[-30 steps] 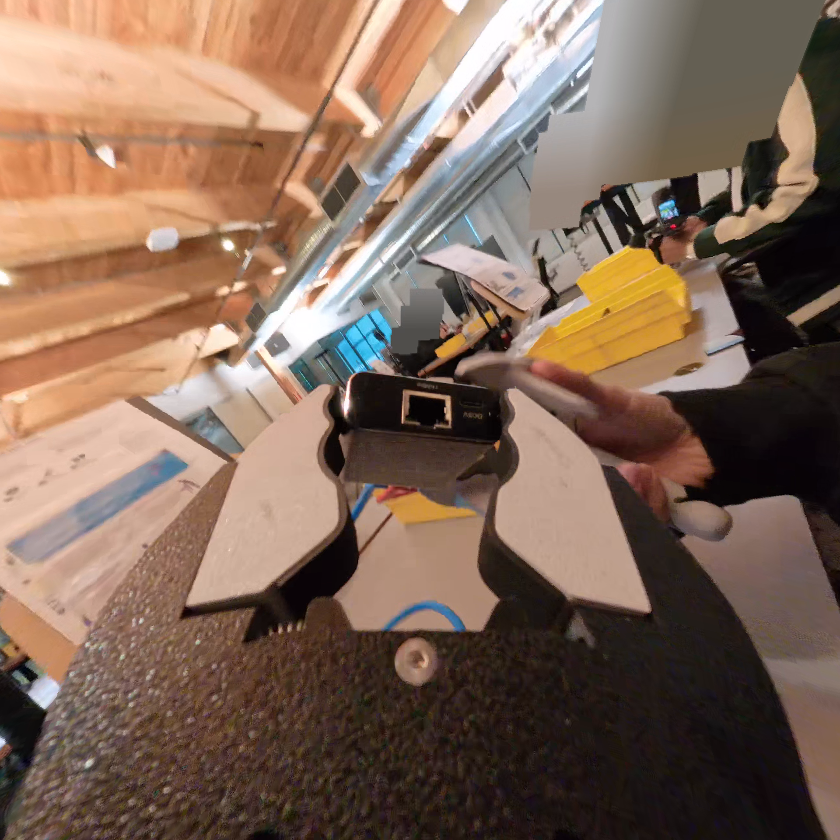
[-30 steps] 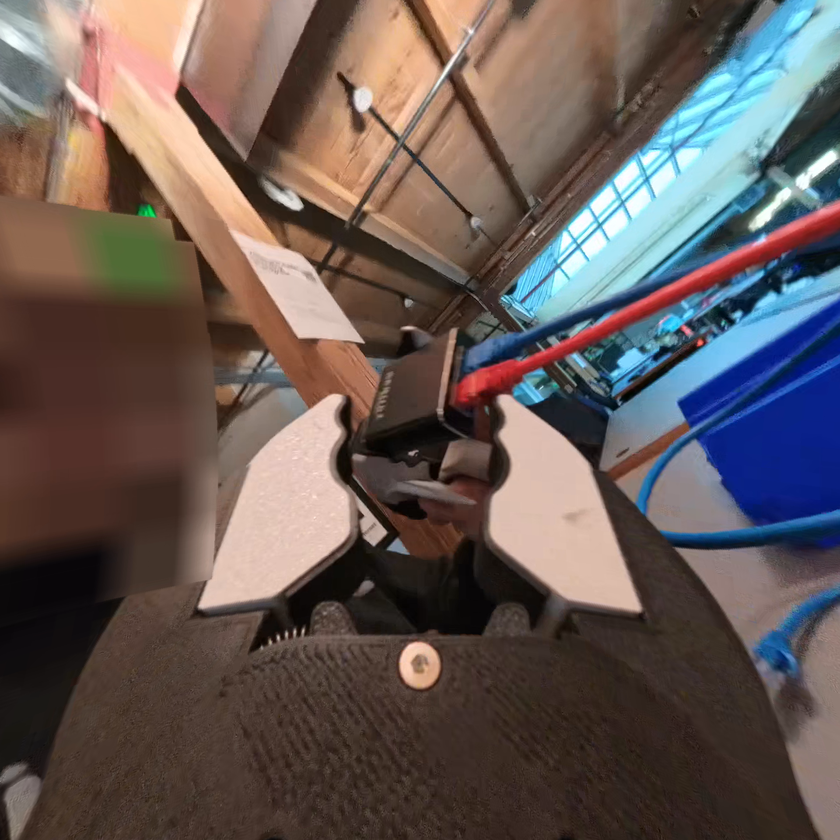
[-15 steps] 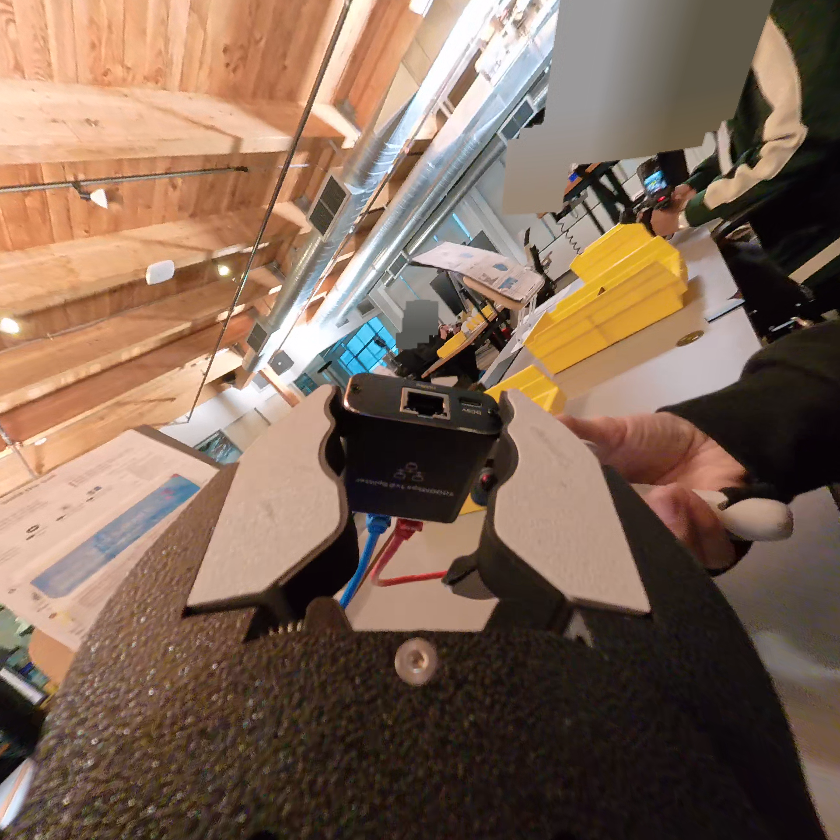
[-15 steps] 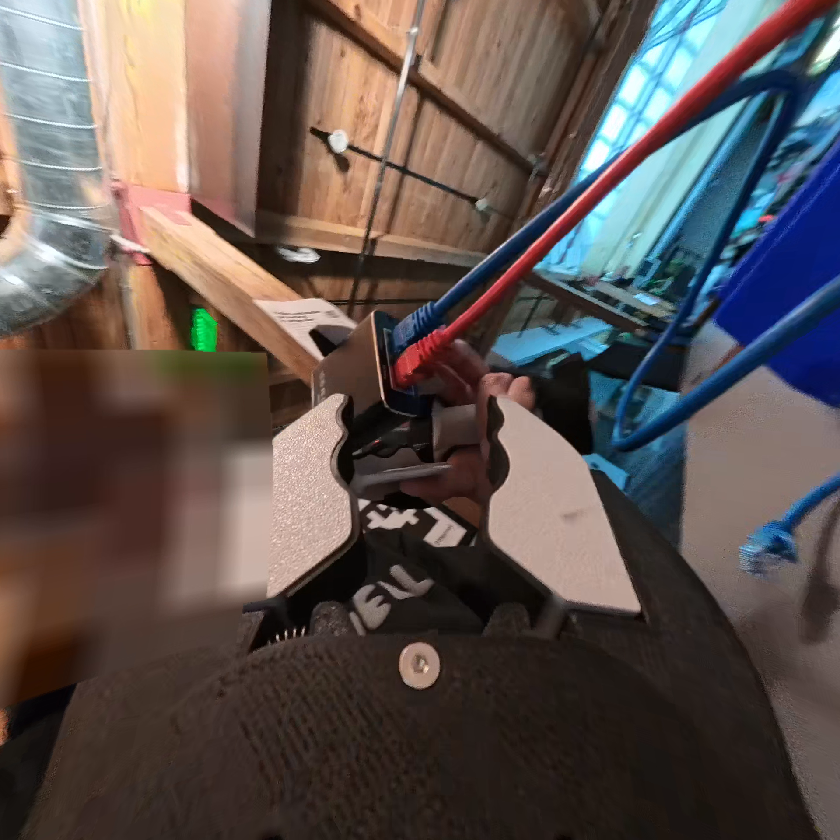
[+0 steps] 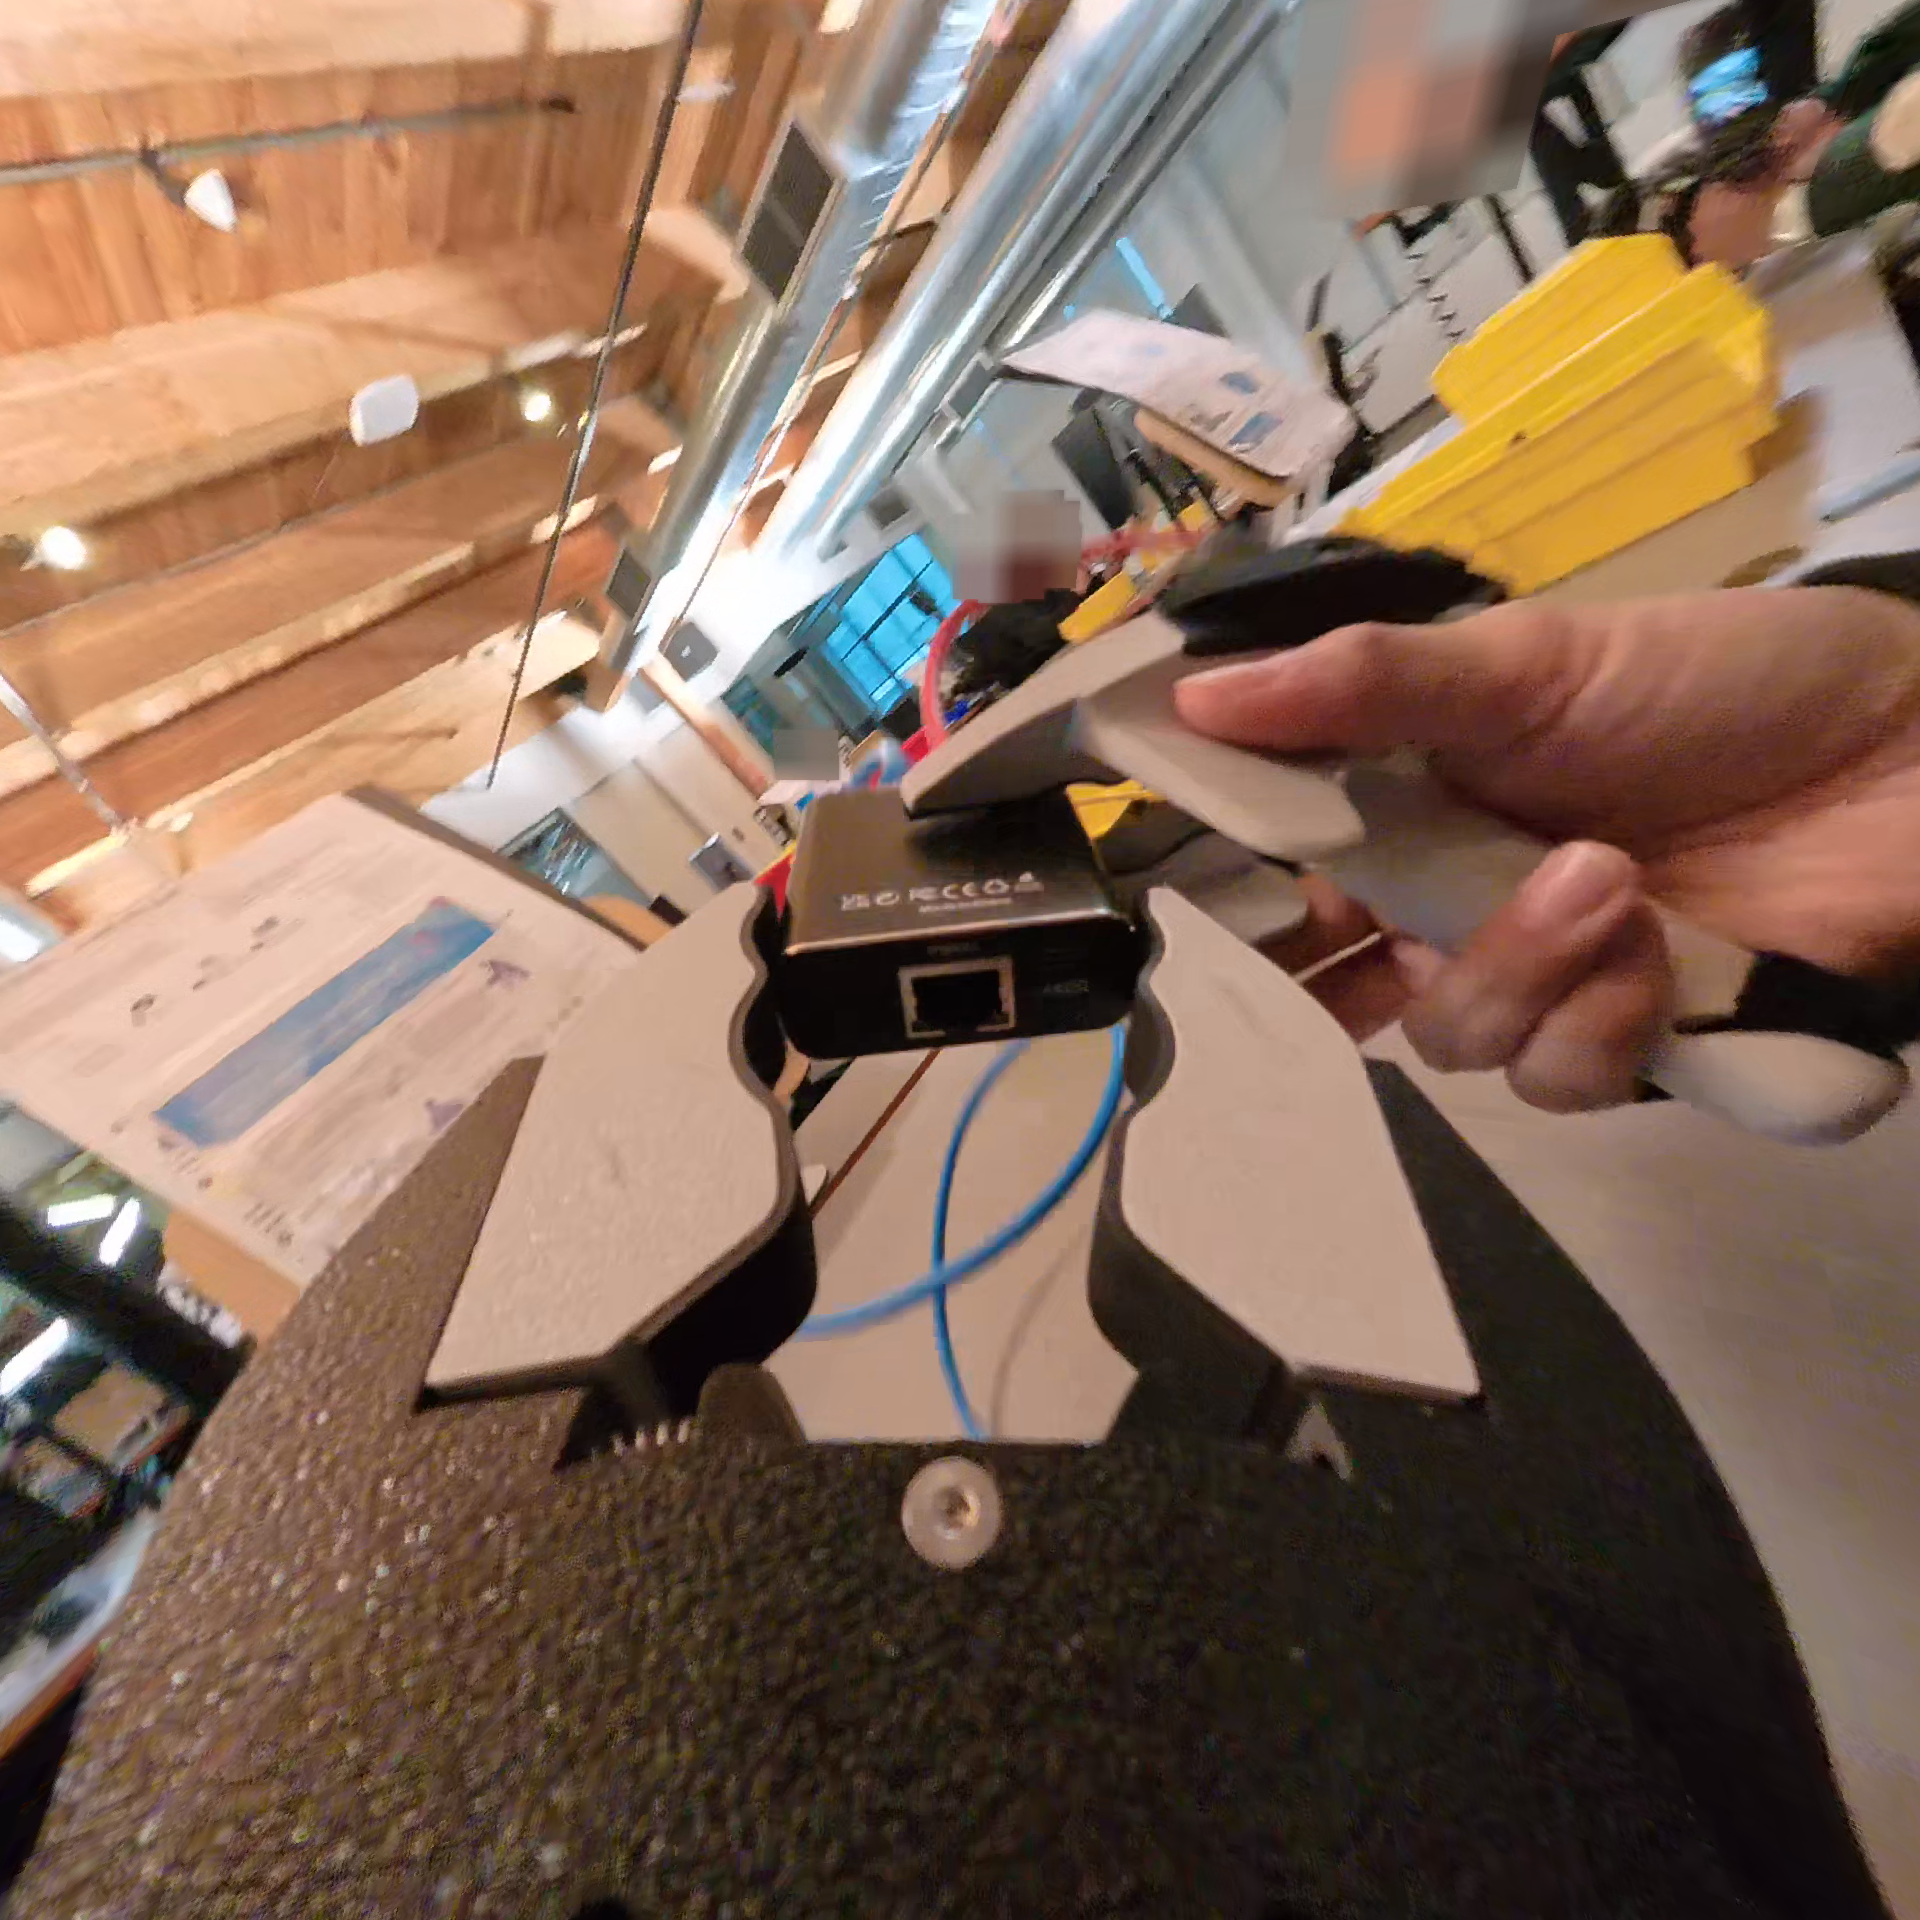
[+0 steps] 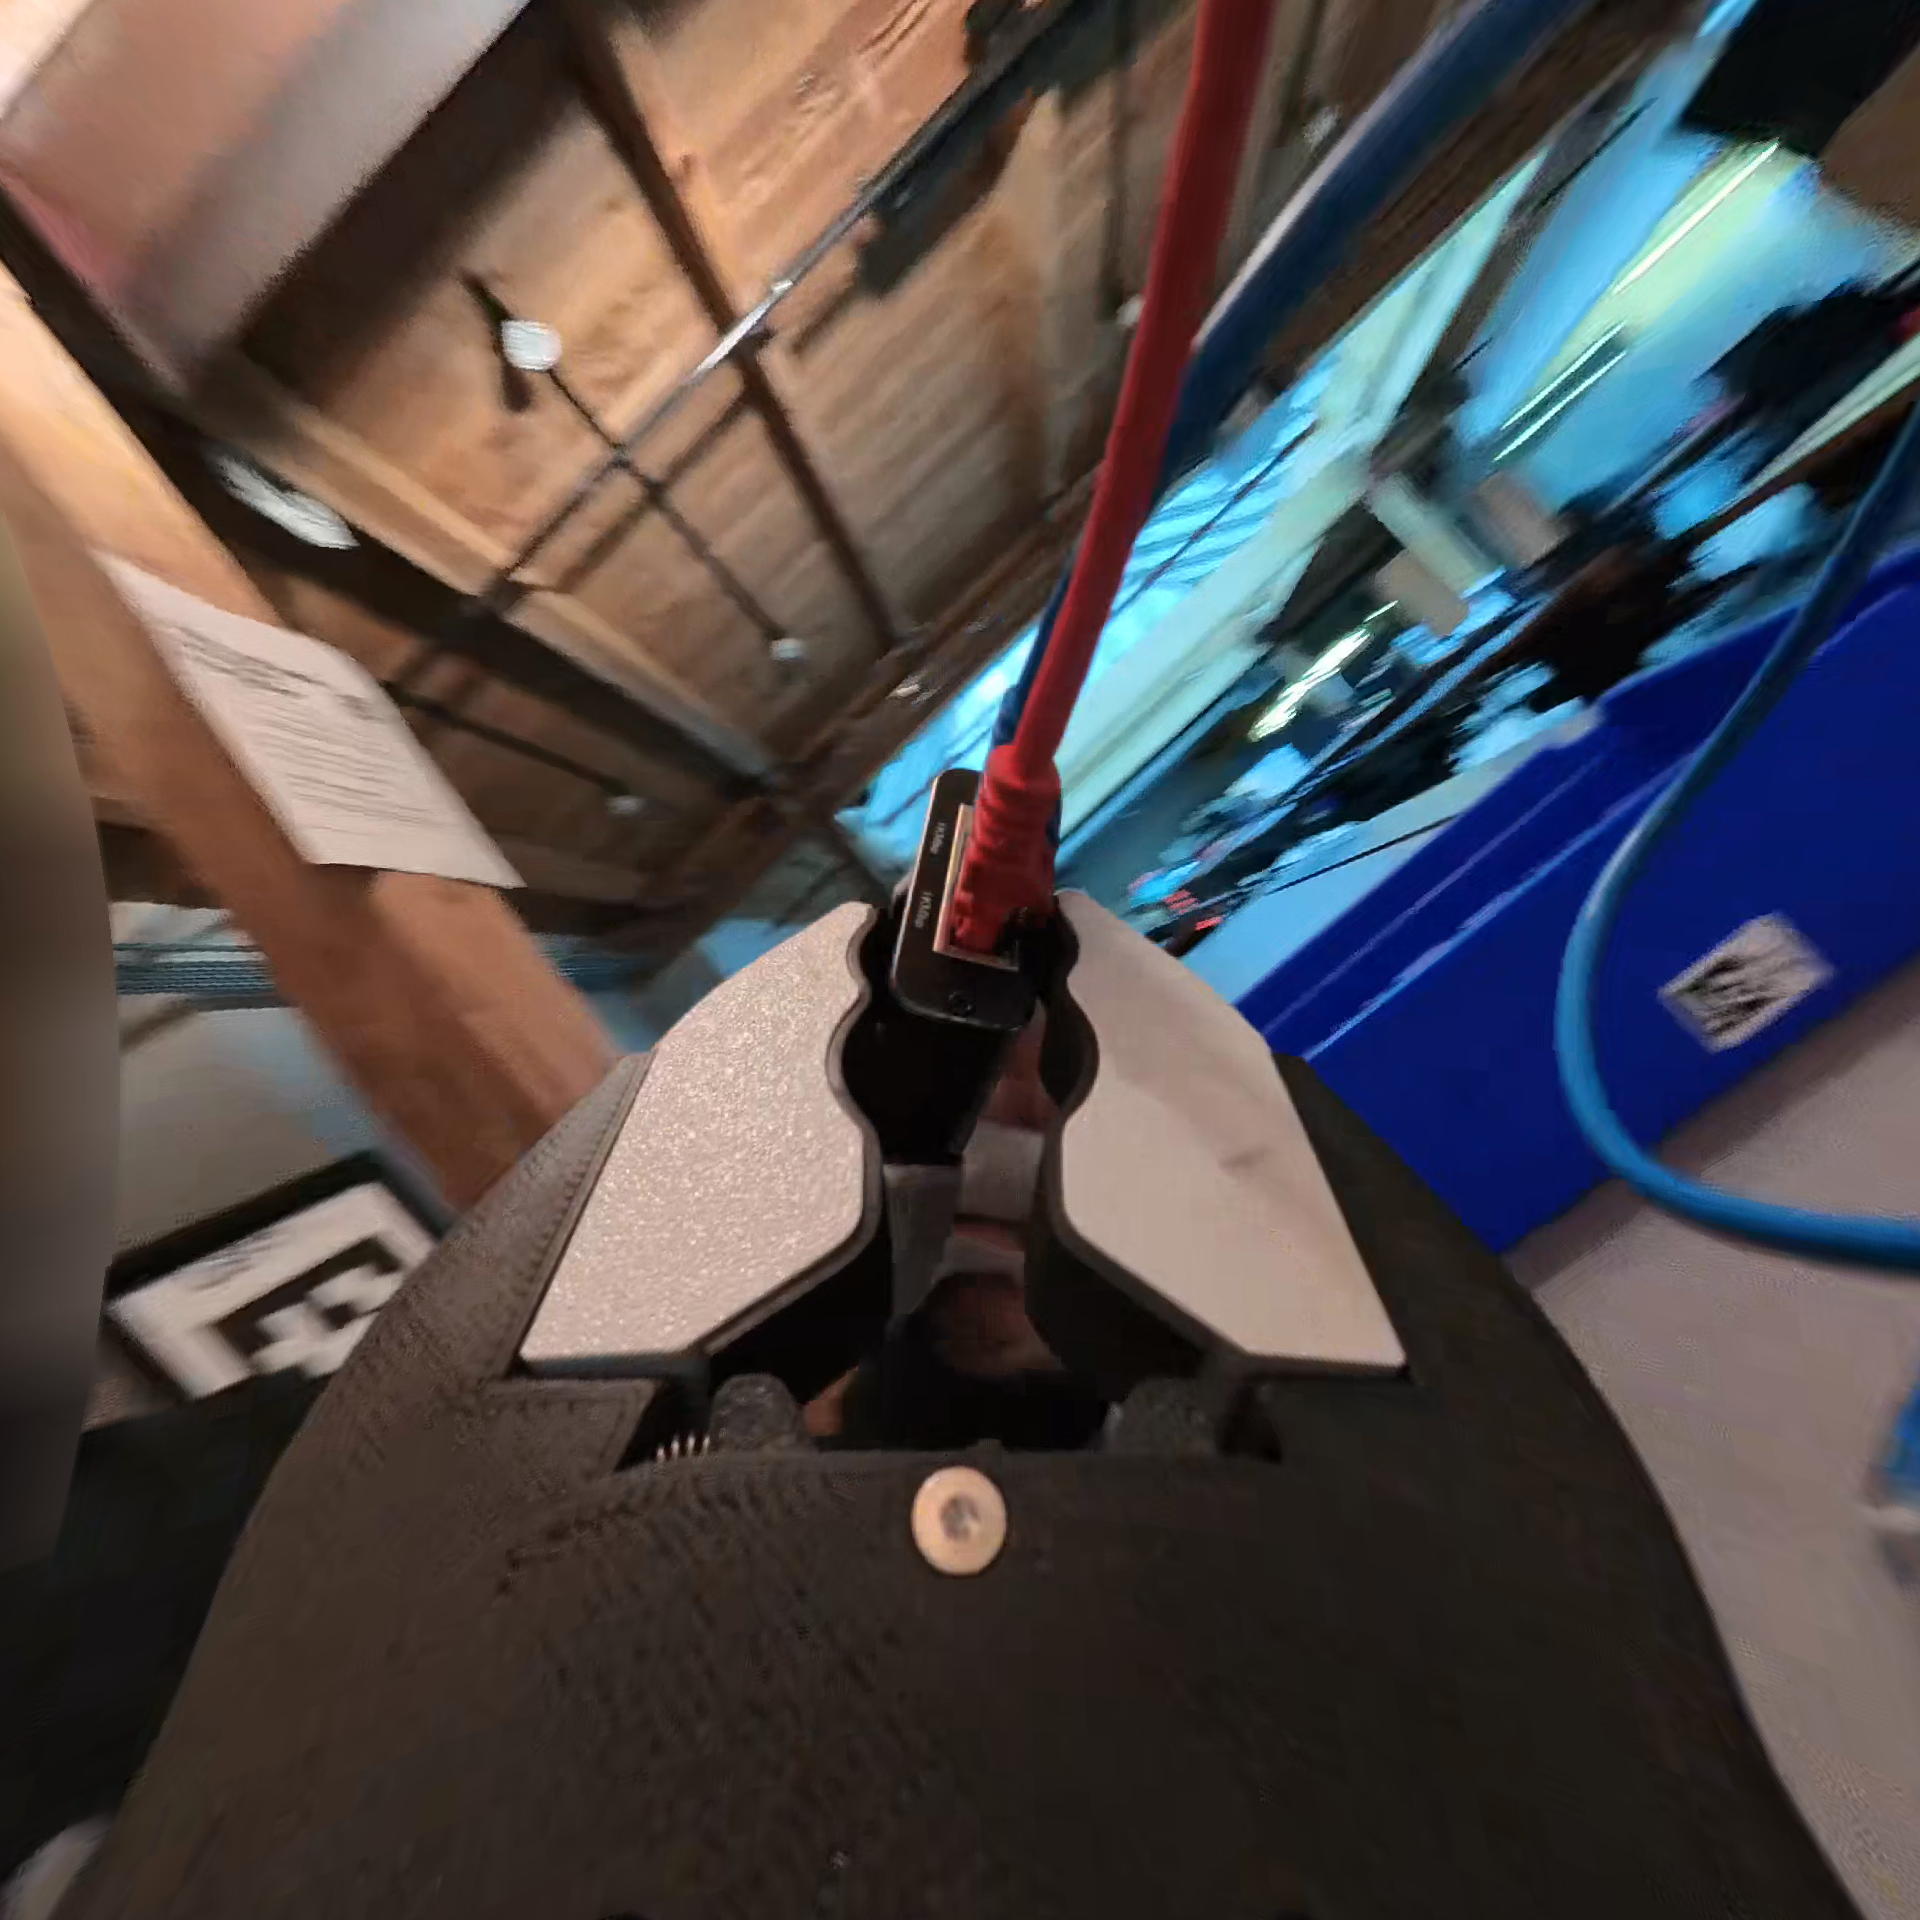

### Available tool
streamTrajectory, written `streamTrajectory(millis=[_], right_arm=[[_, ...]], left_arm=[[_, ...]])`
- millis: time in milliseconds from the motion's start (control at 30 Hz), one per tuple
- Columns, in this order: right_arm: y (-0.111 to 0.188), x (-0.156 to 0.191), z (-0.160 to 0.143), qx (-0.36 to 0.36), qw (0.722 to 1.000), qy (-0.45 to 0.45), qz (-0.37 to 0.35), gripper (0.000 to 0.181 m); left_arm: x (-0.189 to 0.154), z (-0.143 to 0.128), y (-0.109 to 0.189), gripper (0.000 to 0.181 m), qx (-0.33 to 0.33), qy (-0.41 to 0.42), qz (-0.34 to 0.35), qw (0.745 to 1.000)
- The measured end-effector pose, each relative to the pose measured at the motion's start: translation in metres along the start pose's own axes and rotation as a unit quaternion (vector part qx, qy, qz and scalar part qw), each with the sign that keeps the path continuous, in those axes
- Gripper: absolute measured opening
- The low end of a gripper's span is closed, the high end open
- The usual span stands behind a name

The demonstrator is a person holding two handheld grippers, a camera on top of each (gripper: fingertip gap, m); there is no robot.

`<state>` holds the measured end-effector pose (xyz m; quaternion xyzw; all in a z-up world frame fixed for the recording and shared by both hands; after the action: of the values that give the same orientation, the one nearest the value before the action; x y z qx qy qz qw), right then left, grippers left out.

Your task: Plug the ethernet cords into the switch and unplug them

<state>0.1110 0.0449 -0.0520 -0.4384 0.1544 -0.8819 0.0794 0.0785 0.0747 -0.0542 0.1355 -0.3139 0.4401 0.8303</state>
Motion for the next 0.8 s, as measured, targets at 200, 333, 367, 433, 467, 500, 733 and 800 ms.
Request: streamTrajectory(millis=[200, 333, 367, 433, 467, 500, 733, 800], right_arm=[[0.001, 0.002, -0.003, -0.078, 0.989, 0.093, -0.088, 0.026], [-0.001, 0.003, -0.008, -0.075, 0.99, 0.079, -0.087, 0.026], [-0.002, 0.004, -0.011, -0.066, 0.991, 0.075, -0.085, 0.026], [-0.004, 0.003, -0.015, -0.058, 0.993, 0.063, -0.087, 0.026], [-0.005, 0.001, -0.018, -0.05, 0.993, 0.059, -0.089, 0.026], [-0.006, -0.001, -0.02, -0.043, 0.993, 0.054, -0.093, 0.026], [-0.008, -0.003, -0.023, -0.002, 0.984, 0.118, -0.132, 0.029], [-0.007, -0.006, -0.022, -0.004, 0.981, 0.13, -0.142, 0.026]], left_arm=[[0.002, -0.012, -0.007, 0.068, -0.022, 0.111, 0.058, 0.992], [0.003, -0.012, 0.0, 0.066, -0.078, 0.115, 0.034, 0.99], [0.003, -0.012, 0.002, 0.066, -0.093, 0.102, 0.031, 0.99], [0.003, -0.015, 0.007, 0.066, -0.115, 0.085, 0.021, 0.989], [0.003, -0.017, 0.009, 0.066, -0.119, 0.081, 0.015, 0.99], [0.003, -0.019, 0.01, 0.066, -0.119, 0.078, 0.01, 0.99], [0.002, -0.03, 0.01, 0.065, -0.086, 0.076, -0.015, 0.993], [0.0, -0.034, 0.007, 0.065, -0.071, 0.087, -0.015, 0.994]])
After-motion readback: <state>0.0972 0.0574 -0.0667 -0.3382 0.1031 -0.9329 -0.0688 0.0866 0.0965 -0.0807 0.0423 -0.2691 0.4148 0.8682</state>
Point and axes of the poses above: each gripper's, where its closed fingertips meet, y back along the fingers, z out of its top, x = y × z across the jaws, the point moved 3 cm from there along y, back along the fingers, and after that the axes turned 12 degrees about -z, right-handed, at the moved point
